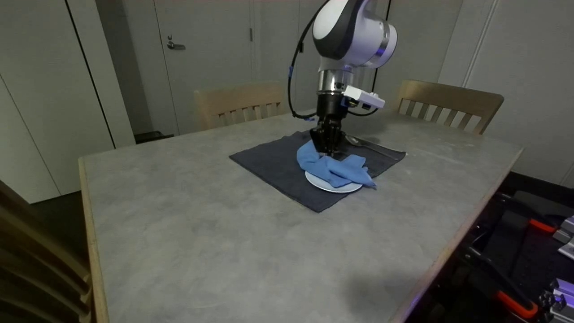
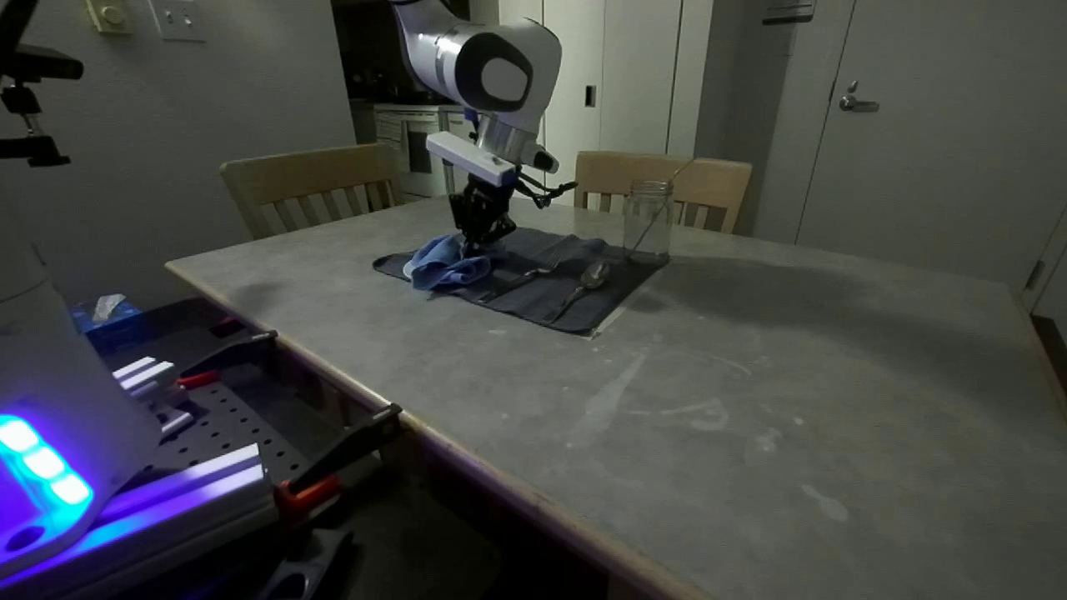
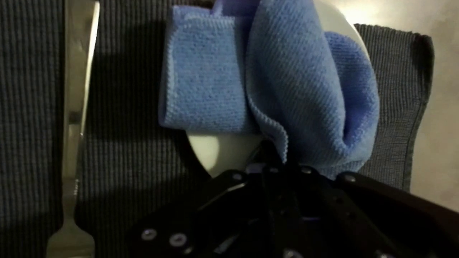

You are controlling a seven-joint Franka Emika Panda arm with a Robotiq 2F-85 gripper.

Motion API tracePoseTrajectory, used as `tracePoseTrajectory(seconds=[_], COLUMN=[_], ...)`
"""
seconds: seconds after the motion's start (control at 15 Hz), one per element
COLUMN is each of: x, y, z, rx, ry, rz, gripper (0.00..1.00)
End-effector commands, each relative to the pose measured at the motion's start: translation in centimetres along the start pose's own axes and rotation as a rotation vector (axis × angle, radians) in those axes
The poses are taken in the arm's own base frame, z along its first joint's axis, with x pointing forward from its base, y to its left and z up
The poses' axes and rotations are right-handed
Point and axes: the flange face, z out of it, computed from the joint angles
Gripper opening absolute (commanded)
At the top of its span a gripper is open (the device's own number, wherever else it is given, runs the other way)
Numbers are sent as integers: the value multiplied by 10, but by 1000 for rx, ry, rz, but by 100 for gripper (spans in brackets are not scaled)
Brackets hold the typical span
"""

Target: Use the blue towel to wipe the white plate

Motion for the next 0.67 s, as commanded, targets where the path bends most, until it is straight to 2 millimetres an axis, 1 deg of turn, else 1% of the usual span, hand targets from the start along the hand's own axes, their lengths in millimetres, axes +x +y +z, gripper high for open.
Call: tracePoseTrajectory(seconds=[0.0,0.2,0.33,0.6], x=[6,2,-5,-23], y=[-11,-22,-24,-18], z=[6,9,12,21], rx=[41,96,132,187], ry=[44,6,-35,-166], rz=[-122,-214,-252,-250], gripper=[1,1,1,1])
